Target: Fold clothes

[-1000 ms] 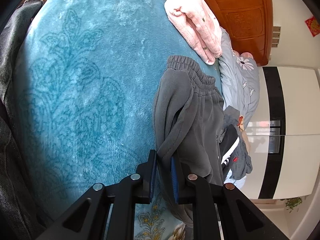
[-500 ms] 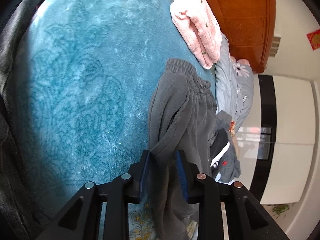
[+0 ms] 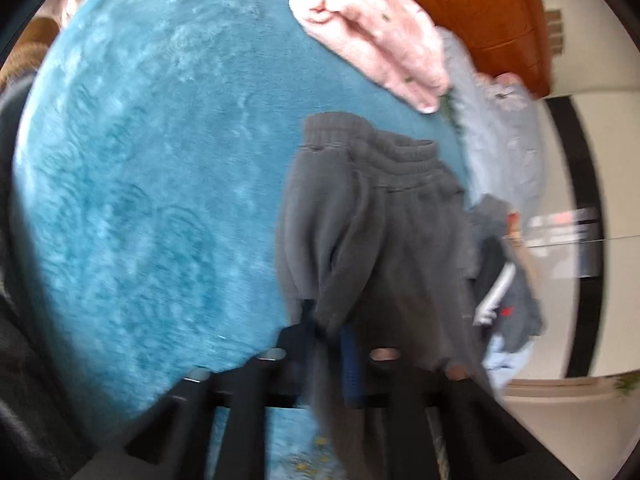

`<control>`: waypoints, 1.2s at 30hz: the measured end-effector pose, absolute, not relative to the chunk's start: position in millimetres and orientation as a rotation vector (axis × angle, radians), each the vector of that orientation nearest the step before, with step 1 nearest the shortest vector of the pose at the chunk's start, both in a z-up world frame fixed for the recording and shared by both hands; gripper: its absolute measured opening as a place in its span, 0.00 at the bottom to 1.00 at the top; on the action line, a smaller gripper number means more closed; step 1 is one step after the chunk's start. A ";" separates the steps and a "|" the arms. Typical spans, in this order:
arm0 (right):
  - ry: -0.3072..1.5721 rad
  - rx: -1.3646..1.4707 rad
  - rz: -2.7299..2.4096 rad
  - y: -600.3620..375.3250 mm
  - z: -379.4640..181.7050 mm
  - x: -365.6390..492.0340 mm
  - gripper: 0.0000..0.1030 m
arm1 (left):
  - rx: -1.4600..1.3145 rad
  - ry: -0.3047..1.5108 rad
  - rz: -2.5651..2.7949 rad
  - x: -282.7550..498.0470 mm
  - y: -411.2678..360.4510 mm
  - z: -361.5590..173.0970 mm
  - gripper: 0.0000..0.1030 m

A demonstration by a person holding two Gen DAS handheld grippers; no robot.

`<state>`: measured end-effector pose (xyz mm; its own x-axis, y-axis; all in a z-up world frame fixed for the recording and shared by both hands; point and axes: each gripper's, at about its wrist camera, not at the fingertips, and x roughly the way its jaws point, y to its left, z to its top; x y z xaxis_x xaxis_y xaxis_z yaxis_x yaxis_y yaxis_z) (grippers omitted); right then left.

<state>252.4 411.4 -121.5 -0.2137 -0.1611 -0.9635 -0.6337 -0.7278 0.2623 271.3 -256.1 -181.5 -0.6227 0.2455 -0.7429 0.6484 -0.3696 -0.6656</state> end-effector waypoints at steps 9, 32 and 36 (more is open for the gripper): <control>0.844 -1.795 2.035 387.3 -90.1 282.3 0.05 | 1.043 1.473 -2.215 294.5 -265.1 -123.6 0.07; 1.141 -1.538 2.040 447.9 -126.5 268.7 0.43 | 1.040 1.604 -2.084 317.4 -255.4 -150.5 0.28; 1.172 -1.462 2.139 458.4 -124.4 213.2 0.46 | 1.068 1.566 -2.185 304.8 -232.4 -130.7 0.35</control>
<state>213.2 458.4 -124.4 -0.4391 -0.1936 -0.8773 -0.6351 -0.6237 0.4556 304.8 -232.4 -130.7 -0.7006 0.2072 -0.6828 0.5801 -0.3919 -0.7141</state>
